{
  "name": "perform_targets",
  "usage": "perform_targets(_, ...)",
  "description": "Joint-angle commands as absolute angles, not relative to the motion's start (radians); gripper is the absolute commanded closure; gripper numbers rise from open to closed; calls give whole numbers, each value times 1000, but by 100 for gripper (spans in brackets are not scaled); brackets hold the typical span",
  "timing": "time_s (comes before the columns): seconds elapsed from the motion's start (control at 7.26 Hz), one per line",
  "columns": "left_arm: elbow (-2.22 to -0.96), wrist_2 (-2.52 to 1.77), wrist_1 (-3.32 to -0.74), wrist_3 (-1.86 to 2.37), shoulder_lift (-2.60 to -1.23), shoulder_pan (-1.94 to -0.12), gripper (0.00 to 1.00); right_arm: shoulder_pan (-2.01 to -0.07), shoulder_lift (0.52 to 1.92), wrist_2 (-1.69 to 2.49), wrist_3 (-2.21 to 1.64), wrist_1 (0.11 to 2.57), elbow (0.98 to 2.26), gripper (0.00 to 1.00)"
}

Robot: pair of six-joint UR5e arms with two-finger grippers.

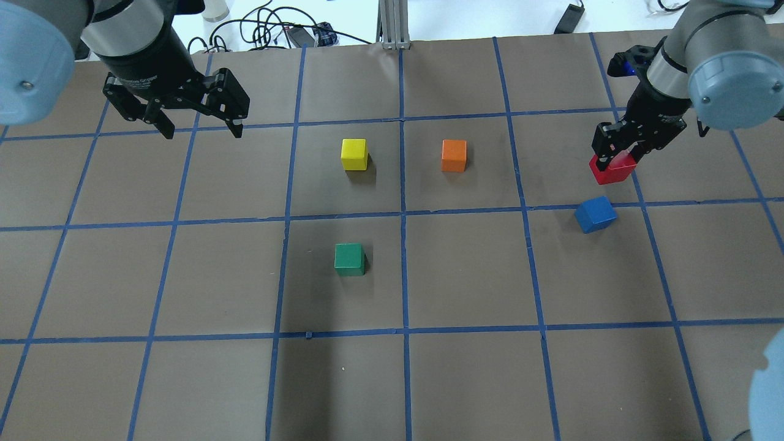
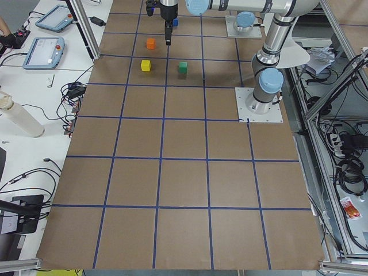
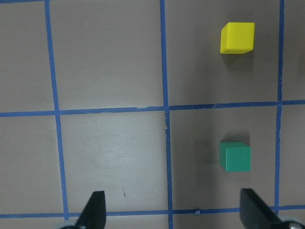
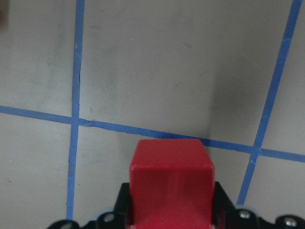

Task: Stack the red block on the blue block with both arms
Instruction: 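Carry the red cube with the right gripper above the blue cube, then lower the red cube onto the blue cube with the right gripper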

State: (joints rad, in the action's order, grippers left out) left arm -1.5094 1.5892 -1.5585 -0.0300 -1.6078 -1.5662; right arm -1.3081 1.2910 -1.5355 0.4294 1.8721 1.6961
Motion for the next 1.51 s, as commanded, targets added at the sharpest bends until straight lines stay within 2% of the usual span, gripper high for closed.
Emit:
perform_targets(0.0,-1509,1589,-1559,-31,-1608,-1566,0,-1304,1284,-1536,446,1956,1750,100)
perform_targets(0.55,-1509,1589,-1559,-29,-1608,-1566,0,-1304,1288,-1540,448,1954,1798,100)
perform_targets(1.38,-1511,1589,-1559,-29,-1606,-1566,0,-1302,1284,-1591,443,1945,1802,100)
